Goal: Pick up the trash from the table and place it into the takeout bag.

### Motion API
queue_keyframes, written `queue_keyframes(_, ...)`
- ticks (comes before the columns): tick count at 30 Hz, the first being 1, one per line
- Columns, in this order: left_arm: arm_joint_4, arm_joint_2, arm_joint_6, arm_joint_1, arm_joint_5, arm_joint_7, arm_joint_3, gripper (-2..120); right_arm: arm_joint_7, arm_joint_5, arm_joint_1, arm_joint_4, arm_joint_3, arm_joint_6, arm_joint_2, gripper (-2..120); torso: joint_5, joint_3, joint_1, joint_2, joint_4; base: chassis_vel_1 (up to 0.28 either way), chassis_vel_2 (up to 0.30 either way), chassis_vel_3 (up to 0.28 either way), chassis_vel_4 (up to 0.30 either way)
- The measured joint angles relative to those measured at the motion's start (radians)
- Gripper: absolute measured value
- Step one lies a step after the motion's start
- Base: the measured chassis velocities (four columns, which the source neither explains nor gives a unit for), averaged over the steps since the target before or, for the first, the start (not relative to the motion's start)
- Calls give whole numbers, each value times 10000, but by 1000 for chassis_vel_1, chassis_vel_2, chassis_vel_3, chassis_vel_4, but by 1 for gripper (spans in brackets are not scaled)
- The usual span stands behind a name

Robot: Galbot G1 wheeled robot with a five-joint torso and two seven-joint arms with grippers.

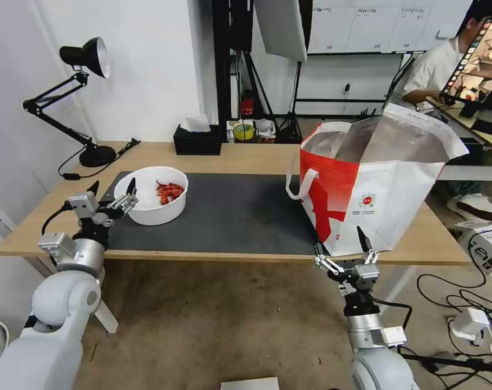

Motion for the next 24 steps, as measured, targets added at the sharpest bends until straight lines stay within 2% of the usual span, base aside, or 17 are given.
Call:
queue_keyframes(5, 426, 418, 76, -453, -163, 15, 398, 100, 11, -6, 4, 0, 129, -24, 5, 100, 0, 0, 0, 0, 0, 0, 0, 0, 0)
queue_keyframes(14, 842, 717, 516, -804, -179, -26, 720, 100, 15, 6, -10, -1, 351, -38, -12, 100, -1, 0, 0, 0, 0, 0, 0, 0, 0)
queue_keyframes(24, 1445, 1167, 1419, -1316, -711, -796, 877, 100, 15, 2, -44, -18, 320, -59, 16, 100, -1, -1, 0, 0, 0, 0, 0, 0, 0)
